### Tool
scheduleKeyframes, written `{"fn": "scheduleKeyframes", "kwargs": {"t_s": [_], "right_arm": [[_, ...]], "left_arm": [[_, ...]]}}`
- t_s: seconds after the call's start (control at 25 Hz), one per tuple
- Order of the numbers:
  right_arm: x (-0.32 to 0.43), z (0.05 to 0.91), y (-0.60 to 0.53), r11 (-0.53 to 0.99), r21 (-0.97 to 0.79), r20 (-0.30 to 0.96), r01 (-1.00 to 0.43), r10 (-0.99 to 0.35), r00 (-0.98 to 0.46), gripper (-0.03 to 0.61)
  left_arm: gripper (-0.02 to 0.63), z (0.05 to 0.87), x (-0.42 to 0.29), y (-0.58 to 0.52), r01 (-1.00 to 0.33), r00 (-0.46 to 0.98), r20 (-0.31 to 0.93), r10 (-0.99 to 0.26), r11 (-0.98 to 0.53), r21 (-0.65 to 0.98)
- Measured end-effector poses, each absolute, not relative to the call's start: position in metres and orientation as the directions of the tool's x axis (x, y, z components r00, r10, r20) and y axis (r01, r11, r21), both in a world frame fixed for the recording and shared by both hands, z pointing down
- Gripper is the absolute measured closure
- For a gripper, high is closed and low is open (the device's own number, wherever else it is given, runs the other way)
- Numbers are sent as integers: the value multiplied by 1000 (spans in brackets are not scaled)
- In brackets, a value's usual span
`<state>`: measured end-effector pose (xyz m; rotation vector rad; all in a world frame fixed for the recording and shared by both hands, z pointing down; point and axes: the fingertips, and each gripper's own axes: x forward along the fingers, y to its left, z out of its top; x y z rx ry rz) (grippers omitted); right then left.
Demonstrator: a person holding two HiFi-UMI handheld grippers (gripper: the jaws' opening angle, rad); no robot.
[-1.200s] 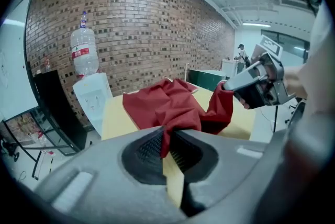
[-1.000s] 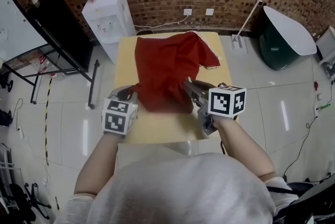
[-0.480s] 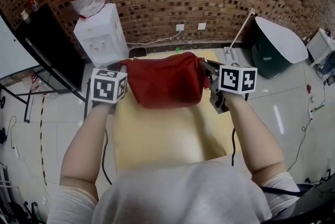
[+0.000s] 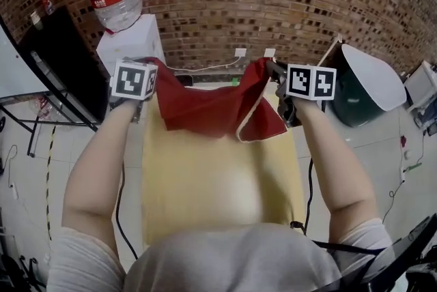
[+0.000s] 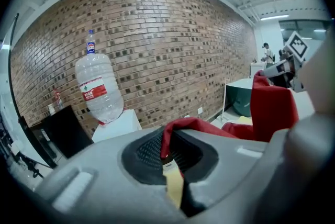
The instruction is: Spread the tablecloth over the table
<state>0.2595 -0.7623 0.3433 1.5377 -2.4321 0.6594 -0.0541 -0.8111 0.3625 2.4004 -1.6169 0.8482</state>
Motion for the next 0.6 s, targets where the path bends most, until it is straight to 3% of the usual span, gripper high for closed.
{"fn": "scheduleKeyframes", "kwargs": {"t_s": [0.36,0.6], "right_arm": [[307,334,-867,326,-179,384,-928,-845,-371,561],[336,357,-911,273,-134,418,-953,-856,-304,560]], "left_arm": [[607,351,-95,-908,-937,134,503,-854,-275,-218],[607,401,-105,-932,-940,98,566,-818,-263,-217]]}}
